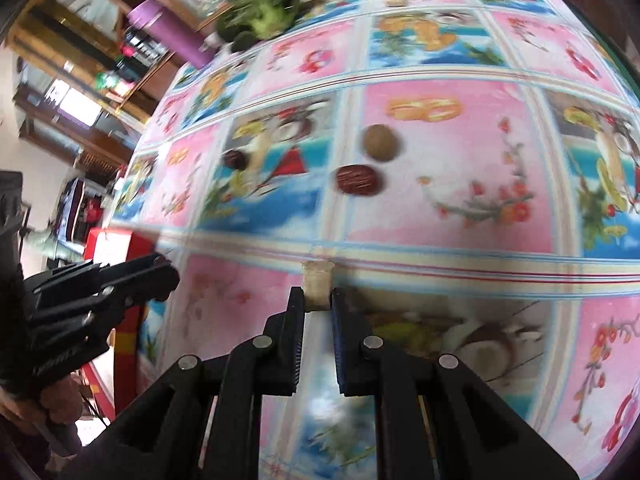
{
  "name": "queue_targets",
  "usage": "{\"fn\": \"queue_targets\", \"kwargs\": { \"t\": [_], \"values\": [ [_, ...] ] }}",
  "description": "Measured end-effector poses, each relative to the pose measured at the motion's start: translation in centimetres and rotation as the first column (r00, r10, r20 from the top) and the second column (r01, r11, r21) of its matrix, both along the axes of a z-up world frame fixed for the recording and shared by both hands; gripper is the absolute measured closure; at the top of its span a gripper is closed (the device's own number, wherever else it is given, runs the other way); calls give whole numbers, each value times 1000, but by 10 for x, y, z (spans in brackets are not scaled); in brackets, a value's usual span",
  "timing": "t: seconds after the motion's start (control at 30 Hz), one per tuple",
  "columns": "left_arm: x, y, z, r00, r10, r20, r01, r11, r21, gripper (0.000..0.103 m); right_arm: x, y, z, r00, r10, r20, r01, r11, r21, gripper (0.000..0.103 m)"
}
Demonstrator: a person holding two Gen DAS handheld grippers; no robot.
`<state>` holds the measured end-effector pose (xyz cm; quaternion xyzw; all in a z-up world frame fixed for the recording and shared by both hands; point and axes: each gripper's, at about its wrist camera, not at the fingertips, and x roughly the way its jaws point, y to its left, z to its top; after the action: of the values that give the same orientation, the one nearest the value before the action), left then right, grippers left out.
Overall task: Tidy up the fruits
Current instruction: 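Carry the bread piece and date to the white tray and open both tools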
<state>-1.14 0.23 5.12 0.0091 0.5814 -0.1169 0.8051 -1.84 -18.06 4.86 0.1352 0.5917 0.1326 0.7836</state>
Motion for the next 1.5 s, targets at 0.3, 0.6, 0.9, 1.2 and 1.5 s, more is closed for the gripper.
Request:
{"fn": "queue_targets", "kwargs": {
  "t": [0.3,0.6,0.9,1.2,1.5],
  "values": [
    [-60,57,23,992,108,61,-109,994,14,82,-3,78,35,979,179,96,-182,983,29,92],
    [-110,137,34,949,294,112,-300,953,43,82,-29,184,46,881,447,151,-449,893,-24,92],
    [-146,190,22,895,436,91,-442,895,58,82,-42,247,41,786,601,145,-600,798,-53,92],
    [-152,209,11,884,462,79,-467,880,86,82,-31,276,18,790,607,82,-606,794,-41,92],
    [-142,206,4,905,422,64,-426,898,110,82,-38,297,11,742,666,70,-662,745,-80,92]
  ]
}}
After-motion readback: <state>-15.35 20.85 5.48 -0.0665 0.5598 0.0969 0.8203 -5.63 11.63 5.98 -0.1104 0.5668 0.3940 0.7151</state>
